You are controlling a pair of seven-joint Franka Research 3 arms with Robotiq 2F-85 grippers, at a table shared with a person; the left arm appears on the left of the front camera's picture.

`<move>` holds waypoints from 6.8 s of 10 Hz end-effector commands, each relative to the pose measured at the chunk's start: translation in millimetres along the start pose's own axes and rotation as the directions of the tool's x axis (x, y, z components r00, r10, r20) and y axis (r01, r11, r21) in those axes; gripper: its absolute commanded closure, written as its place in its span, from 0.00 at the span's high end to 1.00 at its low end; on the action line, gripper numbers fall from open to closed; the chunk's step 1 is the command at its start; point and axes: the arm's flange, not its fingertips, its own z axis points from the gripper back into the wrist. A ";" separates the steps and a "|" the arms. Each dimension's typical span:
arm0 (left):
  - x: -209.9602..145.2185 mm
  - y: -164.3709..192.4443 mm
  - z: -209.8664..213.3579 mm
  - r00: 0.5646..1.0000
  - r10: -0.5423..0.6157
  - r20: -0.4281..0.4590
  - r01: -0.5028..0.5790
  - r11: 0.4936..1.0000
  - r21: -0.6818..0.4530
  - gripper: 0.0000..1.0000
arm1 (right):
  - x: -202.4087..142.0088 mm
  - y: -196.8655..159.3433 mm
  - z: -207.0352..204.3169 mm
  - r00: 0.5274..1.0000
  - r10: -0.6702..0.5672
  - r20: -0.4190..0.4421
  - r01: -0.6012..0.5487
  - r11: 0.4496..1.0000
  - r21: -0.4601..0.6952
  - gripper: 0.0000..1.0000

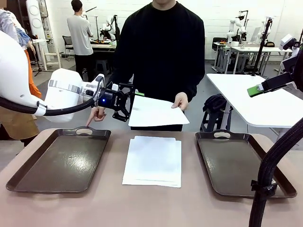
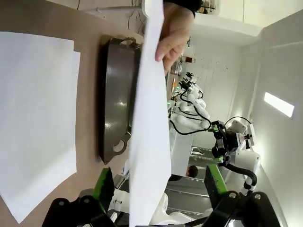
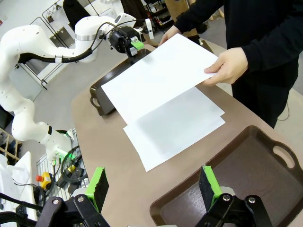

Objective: Sort the A4 documents.
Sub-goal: Receive the A4 Paper, then place the A4 Paper in the designated Handle tray.

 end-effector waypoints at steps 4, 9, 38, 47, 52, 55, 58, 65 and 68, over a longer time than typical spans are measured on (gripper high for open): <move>13.7 19.0 -7.8 1.000 -0.025 0.001 0.025 0.995 -0.099 1.00 | -0.5 0.0 -0.5 1.000 -0.001 0.003 0.001 1.000 0.006 1.00; 13.2 16.7 -0.5 0.982 -0.181 0.050 0.186 0.978 -0.096 0.42 | -0.5 0.0 -0.5 1.000 -0.001 0.003 0.001 1.000 0.006 1.00; -47.0 13.4 74.5 0.931 -0.363 0.030 0.344 0.903 0.258 0.01 | -0.5 0.0 -0.5 1.000 -0.001 0.003 0.001 1.000 0.006 1.00; -26.5 73.9 194.6 0.932 -0.362 -0.032 0.342 0.841 0.419 0.01 | -0.5 0.0 -0.5 1.000 -0.001 0.003 0.001 1.000 0.006 1.00; -8.9 106.9 240.6 0.953 -0.273 -0.132 0.302 0.818 0.490 0.01 | -0.5 0.0 -0.5 1.000 -0.001 0.003 0.001 1.000 0.006 1.00; -9.8 138.9 244.5 0.973 -0.192 -0.131 0.232 0.836 0.498 0.01 | -0.5 0.0 -0.5 1.000 -0.001 0.003 0.001 1.000 0.006 1.00; -20.9 153.5 246.5 0.981 -0.196 0.008 0.163 0.837 0.522 0.01 | -0.5 0.0 -0.5 1.000 -0.001 0.003 0.001 1.000 0.006 1.00; -32.7 146.8 258.6 0.980 -0.187 0.061 0.118 0.806 0.580 0.21 | -0.5 0.0 -0.5 1.000 -0.001 0.003 0.001 1.000 0.006 1.00; -28.7 140.7 261.3 0.982 -0.188 0.036 0.126 0.776 0.618 0.24 | -0.5 0.0 -0.5 1.000 -0.001 0.003 0.001 1.000 0.006 1.00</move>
